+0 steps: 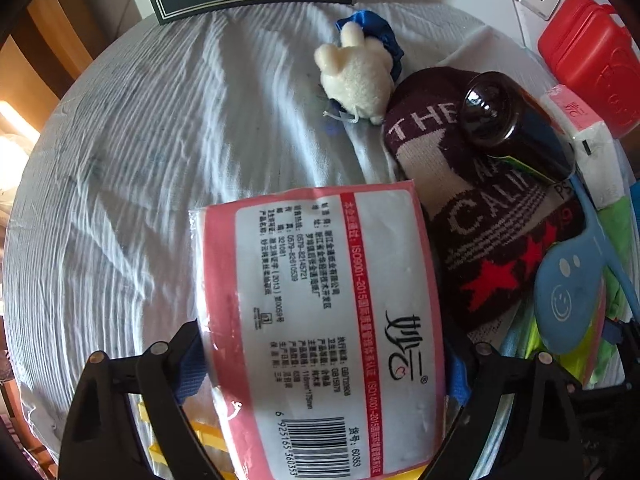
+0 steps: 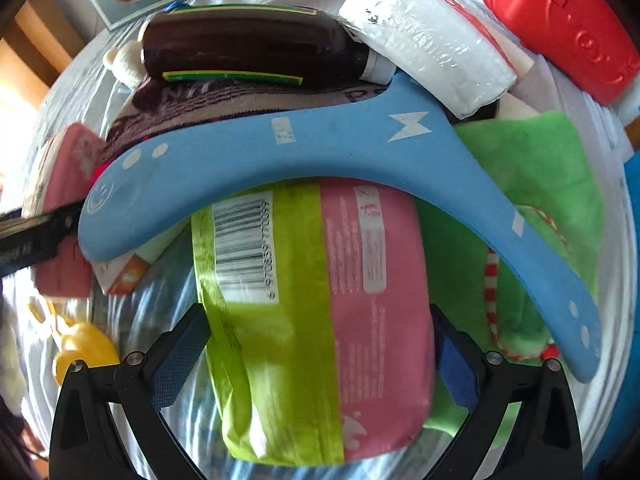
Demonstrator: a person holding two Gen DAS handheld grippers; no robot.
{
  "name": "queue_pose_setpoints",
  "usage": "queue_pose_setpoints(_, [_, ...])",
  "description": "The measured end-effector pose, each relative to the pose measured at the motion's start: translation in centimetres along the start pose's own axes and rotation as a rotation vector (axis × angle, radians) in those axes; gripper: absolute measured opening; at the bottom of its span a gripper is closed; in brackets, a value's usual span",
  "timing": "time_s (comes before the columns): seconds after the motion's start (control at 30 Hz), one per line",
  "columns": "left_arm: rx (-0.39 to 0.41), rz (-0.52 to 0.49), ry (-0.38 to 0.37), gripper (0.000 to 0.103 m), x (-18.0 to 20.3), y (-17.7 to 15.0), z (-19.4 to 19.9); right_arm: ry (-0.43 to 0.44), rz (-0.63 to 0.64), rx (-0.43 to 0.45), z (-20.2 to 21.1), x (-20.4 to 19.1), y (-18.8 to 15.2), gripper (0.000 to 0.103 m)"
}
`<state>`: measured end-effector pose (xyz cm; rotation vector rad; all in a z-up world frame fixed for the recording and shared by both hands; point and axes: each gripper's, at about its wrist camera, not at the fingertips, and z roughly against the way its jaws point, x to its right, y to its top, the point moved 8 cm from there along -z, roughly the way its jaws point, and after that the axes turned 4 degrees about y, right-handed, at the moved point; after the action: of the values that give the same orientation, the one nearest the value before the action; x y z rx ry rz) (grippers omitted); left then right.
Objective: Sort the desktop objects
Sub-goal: 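Grasp the white tissue pack with the left gripper while the right grasps the wet-wipes pack, then carry the tissue pack with the left gripper while the right carries the wipes over the bin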
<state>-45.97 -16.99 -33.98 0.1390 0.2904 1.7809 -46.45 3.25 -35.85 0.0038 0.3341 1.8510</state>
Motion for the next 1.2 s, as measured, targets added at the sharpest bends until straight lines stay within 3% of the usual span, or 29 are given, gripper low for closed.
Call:
queue_pose_setpoints(0.13, [0.051,0.001,0.000,0.091,-0.2,-0.7,2.2,-0.009,0.003,0.024,0.8,0.3,-0.4,0.084])
queue_pose_setpoints(0.3, [0.147,-0.031,0.009,0.091,0.1,-2.7,6.7,0.032,-0.010,0.027,1.8,0.5,-2.2,0.081])
queue_pose_setpoints(0.53, [0.292,-0.072,0.042,0.091,0.3,-5.8,13.2,0.110,-0.021,0.102,6.7,0.2,-6.0,0.079])
queue_pose_setpoints(0.77, [0.376,-0.122,-0.012,0.091,1.2,-8.8,17.9,0.121,0.011,0.314,17.2,-1.2,-8.5,0.079])
queue_pose_setpoints(0.87, [0.419,-0.154,-0.036,0.091,2.5,-10.5,20.3,0.112,0.016,0.366,19.6,-1.1,-8.5,0.079])
queue_pose_setpoints(0.9, [0.436,-0.166,-0.043,0.091,2.9,-10.9,20.9,0.098,0.018,0.434,22.9,-1.1,-9.3,0.079])
queue_pose_setpoints(0.97, [0.479,-0.187,-0.063,0.091,3.7,-11.6,22.6,0.091,0.016,0.462,24.2,-1.1,-10.0,0.079])
queue_pose_setpoints(1.07, [0.536,-0.218,-0.095,0.091,5.0,-12.8,24.8,0.030,-0.013,0.580,30.0,0.3,-12.0,0.079])
queue_pose_setpoints(1.2, [0.584,-0.253,-0.142,0.091,7.0,-14.4,26.9,-0.028,-0.051,0.667,34.2,2.5,-14.1,0.079])
